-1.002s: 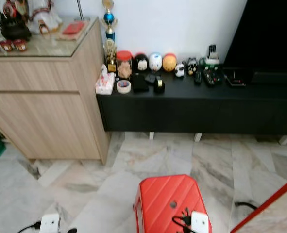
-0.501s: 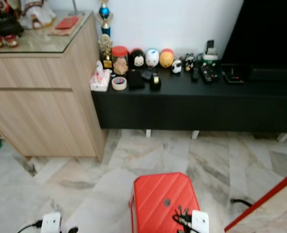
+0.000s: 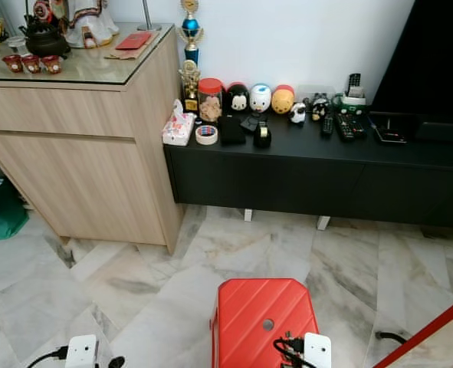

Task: Hang keys on a hook

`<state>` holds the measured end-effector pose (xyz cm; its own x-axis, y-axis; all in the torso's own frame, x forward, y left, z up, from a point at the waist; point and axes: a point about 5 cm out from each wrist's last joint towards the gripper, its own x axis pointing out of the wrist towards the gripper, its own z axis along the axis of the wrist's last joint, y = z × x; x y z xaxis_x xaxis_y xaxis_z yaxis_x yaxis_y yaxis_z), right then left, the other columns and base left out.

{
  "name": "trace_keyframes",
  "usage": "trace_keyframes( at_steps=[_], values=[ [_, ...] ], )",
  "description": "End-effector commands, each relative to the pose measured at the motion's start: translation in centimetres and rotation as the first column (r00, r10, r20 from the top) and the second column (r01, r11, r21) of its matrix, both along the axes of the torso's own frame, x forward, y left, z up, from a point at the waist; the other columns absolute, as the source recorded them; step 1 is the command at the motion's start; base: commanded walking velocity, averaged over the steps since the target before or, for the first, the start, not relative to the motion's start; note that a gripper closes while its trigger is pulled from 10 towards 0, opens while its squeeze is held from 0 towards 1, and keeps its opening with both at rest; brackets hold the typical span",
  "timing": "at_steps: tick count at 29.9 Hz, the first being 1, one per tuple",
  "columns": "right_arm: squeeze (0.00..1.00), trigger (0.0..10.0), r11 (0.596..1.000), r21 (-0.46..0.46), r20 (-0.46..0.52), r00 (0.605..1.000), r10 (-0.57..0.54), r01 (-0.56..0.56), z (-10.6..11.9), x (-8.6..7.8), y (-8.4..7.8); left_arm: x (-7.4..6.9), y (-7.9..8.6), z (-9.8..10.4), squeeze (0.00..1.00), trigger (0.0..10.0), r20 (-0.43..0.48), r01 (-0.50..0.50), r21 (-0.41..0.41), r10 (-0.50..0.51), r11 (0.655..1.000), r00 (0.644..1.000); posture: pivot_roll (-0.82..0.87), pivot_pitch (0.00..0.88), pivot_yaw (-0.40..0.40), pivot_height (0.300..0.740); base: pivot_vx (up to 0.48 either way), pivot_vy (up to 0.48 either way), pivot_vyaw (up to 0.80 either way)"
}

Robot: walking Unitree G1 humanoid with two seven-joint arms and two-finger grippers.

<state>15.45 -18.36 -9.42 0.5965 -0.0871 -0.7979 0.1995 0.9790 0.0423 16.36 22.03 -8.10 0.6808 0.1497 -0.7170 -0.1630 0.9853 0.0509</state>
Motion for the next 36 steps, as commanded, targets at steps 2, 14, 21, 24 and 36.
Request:
trace_keyframes(
  at_steps=[2,14,21,24,36],
  values=[
    [0.00,10.0,1.000,0.000,0.002,1.000,-0.001,0.001,0.04,0.09,-0.10,-0.01,-0.04,-0.01,0.00,10.0,0.000,-0.001,0.004,0.001,1.000,1.000,0.04,0.000,-0.034,0.740,0.000,-0.180,0.00],
    [0.00,10.0,1.000,-0.002,0.001,1.000,0.002,-0.002,0.05,0.08,-0.17,-0.02,-0.13,-0.02,0.00,10.0,0.003,0.000,0.003,0.000,1.000,1.000,0.04,0.000,-0.037,0.740,0.000,0.000,0.00],
    [0.00,10.0,1.000,-0.001,0.001,1.000,0.004,-0.004,0.05,0.07,-0.18,-0.06,-0.16,-0.03,0.00,10.0,0.003,0.001,0.005,-0.001,1.000,1.000,0.04,0.004,-0.037,0.740,0.000,-0.274,0.00],
    [0.00,10.0,1.000,-0.001,0.002,1.000,0.003,-0.003,0.05,0.08,-0.17,-0.10,-0.13,-0.05,0.00,10.0,0.001,-0.002,0.003,0.002,1.000,1.000,0.04,0.006,-0.037,0.740,0.000,0.000,0.00],
    [0.00,10.0,1.000,0.007,0.083,0.996,0.013,-0.014,0.54,0.70,-0.13,-0.10,-0.07,-0.06,0.00,10.0,-0.002,-0.008,0.000,0.008,1.000,1.000,0.03,0.030,-0.034,0.740,0.000,0.000,0.00]
  ],
)
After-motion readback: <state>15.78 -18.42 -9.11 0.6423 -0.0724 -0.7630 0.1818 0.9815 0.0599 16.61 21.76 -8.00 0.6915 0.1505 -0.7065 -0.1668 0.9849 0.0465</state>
